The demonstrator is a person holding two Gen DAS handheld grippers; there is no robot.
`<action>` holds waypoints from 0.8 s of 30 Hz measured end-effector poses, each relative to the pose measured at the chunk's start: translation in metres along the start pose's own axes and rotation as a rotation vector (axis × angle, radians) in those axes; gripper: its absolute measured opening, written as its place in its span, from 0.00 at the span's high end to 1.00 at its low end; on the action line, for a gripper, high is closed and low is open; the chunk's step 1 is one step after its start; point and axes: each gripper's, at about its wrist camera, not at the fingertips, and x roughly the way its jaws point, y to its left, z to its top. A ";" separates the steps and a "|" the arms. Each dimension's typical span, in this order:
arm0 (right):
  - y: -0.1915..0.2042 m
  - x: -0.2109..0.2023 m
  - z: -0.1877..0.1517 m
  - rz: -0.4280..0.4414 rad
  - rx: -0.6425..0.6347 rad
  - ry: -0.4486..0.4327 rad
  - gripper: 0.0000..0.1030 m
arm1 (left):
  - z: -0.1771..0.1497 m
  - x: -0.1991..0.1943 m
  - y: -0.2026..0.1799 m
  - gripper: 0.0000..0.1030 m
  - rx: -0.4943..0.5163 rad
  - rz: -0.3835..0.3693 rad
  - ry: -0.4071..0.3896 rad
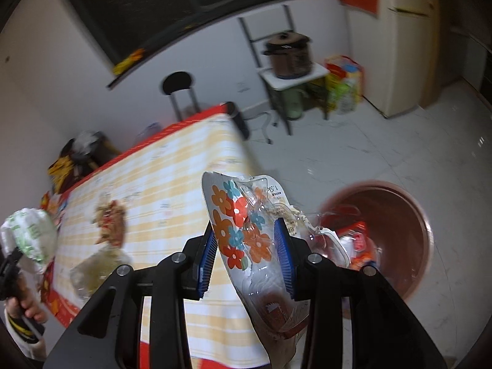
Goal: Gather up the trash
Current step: 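Open the right tool over the brown bin to drop the flower-printed bag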
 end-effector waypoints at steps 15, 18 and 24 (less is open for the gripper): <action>-0.109 0.039 -0.002 -0.091 0.129 -0.024 0.29 | -0.009 0.044 -0.071 0.65 0.062 0.041 0.065; -0.108 0.025 -0.001 -0.104 0.119 -0.055 0.21 | -0.009 0.054 -0.084 0.65 0.088 0.023 0.081; -0.100 -0.042 -0.011 -0.193 0.059 -0.200 0.05 | -0.011 0.080 -0.124 0.65 0.162 -0.056 0.116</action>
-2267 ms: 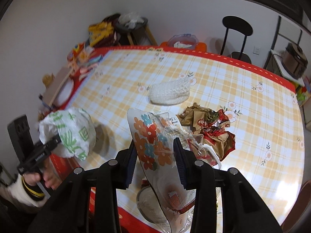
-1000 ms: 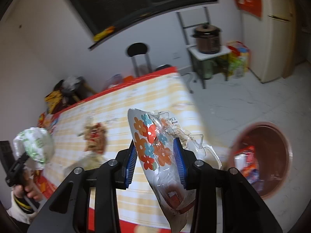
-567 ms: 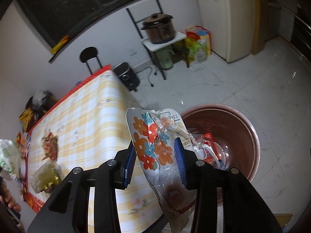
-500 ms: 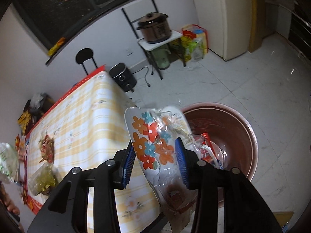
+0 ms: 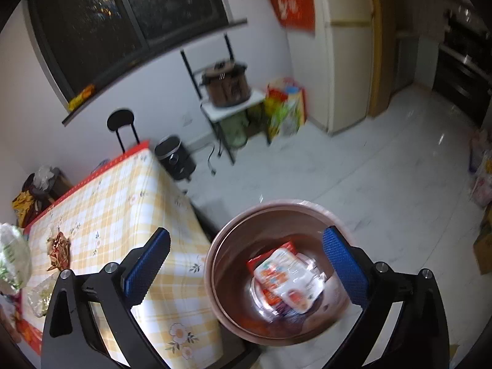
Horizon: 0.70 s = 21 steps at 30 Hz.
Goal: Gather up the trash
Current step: 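Open the right tool over the brown bin to drop the flower-printed bag, then carry the white plastic bag over the bin and open the left tool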
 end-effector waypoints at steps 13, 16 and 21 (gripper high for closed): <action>-0.043 -0.122 -0.040 -0.095 0.063 -0.182 0.05 | 0.013 0.115 -0.127 0.64 0.189 -0.204 0.140; -0.060 -0.135 -0.057 -0.119 0.093 -0.180 0.05 | 0.014 0.152 -0.160 0.64 0.235 -0.231 0.185; -0.089 -0.146 -0.079 -0.159 0.164 -0.164 0.05 | 0.015 0.210 -0.212 0.64 0.307 -0.266 0.234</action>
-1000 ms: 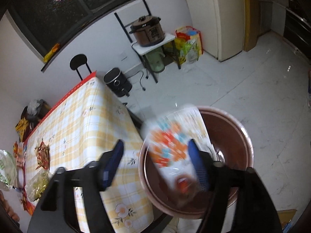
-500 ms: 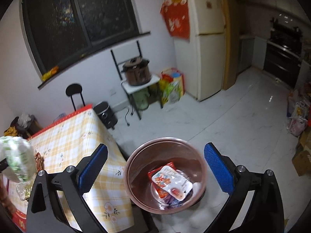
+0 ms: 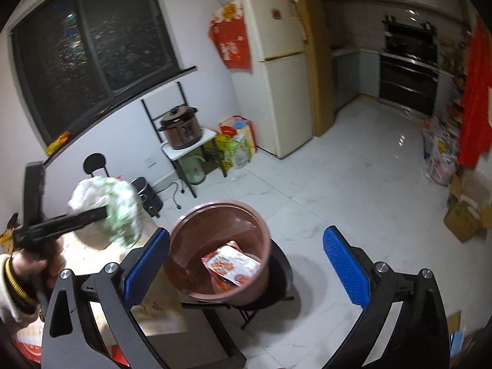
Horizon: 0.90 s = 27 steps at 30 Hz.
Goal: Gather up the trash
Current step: 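Carry the white plastic bag over the bin and open the left tool, then bring both open tools back over the table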
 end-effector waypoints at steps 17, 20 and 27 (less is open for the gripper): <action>0.001 -0.010 0.001 0.007 0.032 -0.046 0.05 | 0.029 -0.032 0.001 0.06 0.017 0.030 -0.185; 0.021 -0.010 0.007 0.011 0.001 -0.068 0.05 | 0.019 -0.070 0.022 0.06 -0.016 0.050 -0.229; 0.078 -0.006 0.018 0.073 -0.032 -0.101 0.05 | -0.026 -0.171 0.089 0.06 -0.100 0.202 -0.318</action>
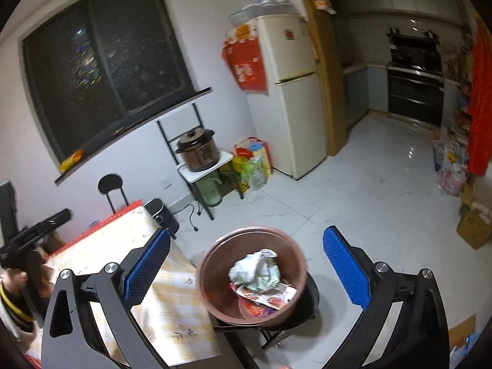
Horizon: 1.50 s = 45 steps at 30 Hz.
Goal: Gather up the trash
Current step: 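Bring both open tools back over the table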
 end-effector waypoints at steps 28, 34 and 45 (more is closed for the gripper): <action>0.396 0.051 -0.110 0.490 -0.462 0.338 0.05 | -0.188 -0.300 0.300 0.06 -0.467 0.543 -0.084; 0.461 0.051 -0.173 0.520 -0.660 0.460 0.05 | -0.218 -0.310 0.319 0.06 -0.494 0.550 -0.072; 0.523 0.049 -0.251 0.550 -0.841 0.609 0.05 | -0.260 -0.325 0.346 0.06 -0.548 0.555 -0.054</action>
